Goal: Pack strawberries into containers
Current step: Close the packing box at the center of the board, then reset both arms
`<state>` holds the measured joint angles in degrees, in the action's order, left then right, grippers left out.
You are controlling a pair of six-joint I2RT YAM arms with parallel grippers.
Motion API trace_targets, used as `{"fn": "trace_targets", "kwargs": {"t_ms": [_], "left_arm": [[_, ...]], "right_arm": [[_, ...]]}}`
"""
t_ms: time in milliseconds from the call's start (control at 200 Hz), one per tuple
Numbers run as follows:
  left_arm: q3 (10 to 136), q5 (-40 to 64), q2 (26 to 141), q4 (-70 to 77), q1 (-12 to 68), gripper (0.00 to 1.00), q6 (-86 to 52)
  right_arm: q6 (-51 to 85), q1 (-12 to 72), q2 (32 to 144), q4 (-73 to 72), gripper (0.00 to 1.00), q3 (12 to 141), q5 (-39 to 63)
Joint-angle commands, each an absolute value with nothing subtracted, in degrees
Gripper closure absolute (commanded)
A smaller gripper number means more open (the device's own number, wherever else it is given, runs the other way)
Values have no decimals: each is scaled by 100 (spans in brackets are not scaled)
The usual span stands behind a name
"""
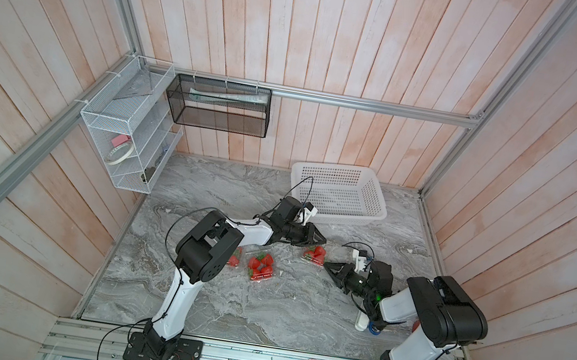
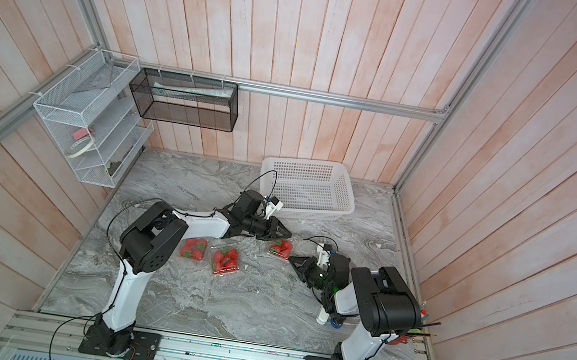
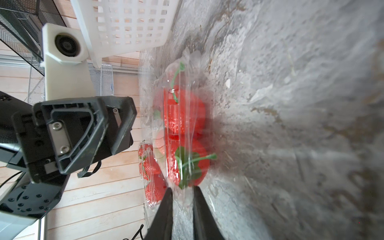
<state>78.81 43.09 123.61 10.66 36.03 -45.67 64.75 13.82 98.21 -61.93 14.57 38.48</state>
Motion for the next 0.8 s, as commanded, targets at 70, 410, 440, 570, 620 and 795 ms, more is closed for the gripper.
{"fn": "trace_targets", "kwargs": {"t_ms": [70,410,440,570,620,795], "left_arm": [[7612,4306,12625,571,3619,76,-4794],[7451,4060,11797,493,3612,76,-4631],[7390,3987,11618,474,3610,76,-4587],[7081,3650,10763,365,3615,66,-4358],[6951,3480,10424,296,3609,57,-4218],[6585,2654,9223,-99,3597,0,-3673]], "right_arm": [[6419,1362,9814,-6150,84,1367,3873],[5708,1362,8337,-4344,66,1395,3689],[5447,1363,8000,-3752,65,1524,3588],[4195,1397,6550,-1236,50,2301,2656],[3815,1406,6141,-461,42,2654,2160],[2894,1417,5425,854,2,3357,918]]}}
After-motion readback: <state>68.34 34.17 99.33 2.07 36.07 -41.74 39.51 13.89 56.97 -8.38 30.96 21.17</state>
